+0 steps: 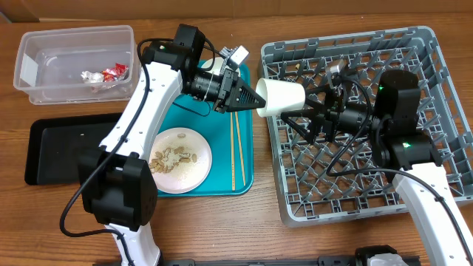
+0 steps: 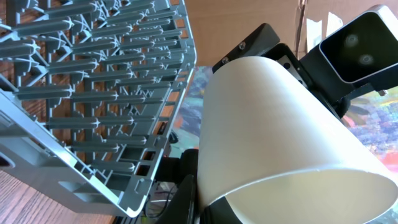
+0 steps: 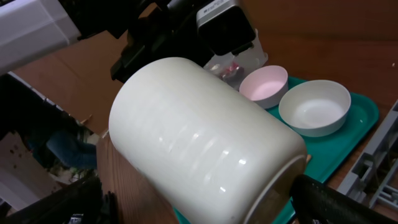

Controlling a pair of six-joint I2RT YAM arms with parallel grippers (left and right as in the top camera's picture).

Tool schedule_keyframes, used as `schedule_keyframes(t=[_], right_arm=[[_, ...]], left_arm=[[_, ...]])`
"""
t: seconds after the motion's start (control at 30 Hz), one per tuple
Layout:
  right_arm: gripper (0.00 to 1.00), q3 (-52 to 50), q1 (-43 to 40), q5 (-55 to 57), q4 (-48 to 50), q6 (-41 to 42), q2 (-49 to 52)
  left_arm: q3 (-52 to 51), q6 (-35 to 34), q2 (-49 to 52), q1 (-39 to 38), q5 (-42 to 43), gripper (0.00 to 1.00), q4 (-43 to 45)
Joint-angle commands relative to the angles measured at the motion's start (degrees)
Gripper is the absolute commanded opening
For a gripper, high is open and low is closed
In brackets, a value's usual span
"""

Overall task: Sort waste into correct bins and load items into the dishwasher
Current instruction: 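Hand the white cup from the left gripper to the right gripper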

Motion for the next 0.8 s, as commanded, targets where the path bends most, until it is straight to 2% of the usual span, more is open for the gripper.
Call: schedule_keyframes(t=[0.0, 0.07, 0.23, 0.37, 0.53, 0.67, 0.77], right_arm=[[1.0, 1.16, 0.98, 1.38, -0.31, -0.94, 0.76], [1.0, 1.16, 1.01, 8.39, -2.16, 0.59, 1.77], [1.0, 1.16, 0.98, 11.58, 0.04, 0.79, 2.54], [1.0, 1.16, 0.98, 0.83, 5.09, 0.7, 2.54], [1.0, 1.16, 0.98, -9.75, 13.4, 0.7, 2.54], [1.0, 1.16, 1.01, -12.81, 12.28, 0.72, 2.54], [0.96, 1.16, 1.01, -12.61, 8.63, 0.5, 2.54]], left_arm=[[1.29, -0.35, -1.38, -1.64, 6.71, 0.04, -0.07], [1.29, -0.35, -1.38, -1.4, 7.26, 0.04, -0.2], [1.29, -0.35, -1.38, -1.33, 6.38, 0.04, -0.98], [1.29, -0.35, -1.38, -1.36, 2.8, 0.04, -1.88], [1.29, -0.35, -1.38, -1.36, 2.4, 0.04, -2.43], [1.29, -0.35, -1.38, -1.22, 0.31, 0.04, -2.4], [1.29, -0.37, -1.38, -0.98, 0.09, 0.04, -1.53]])
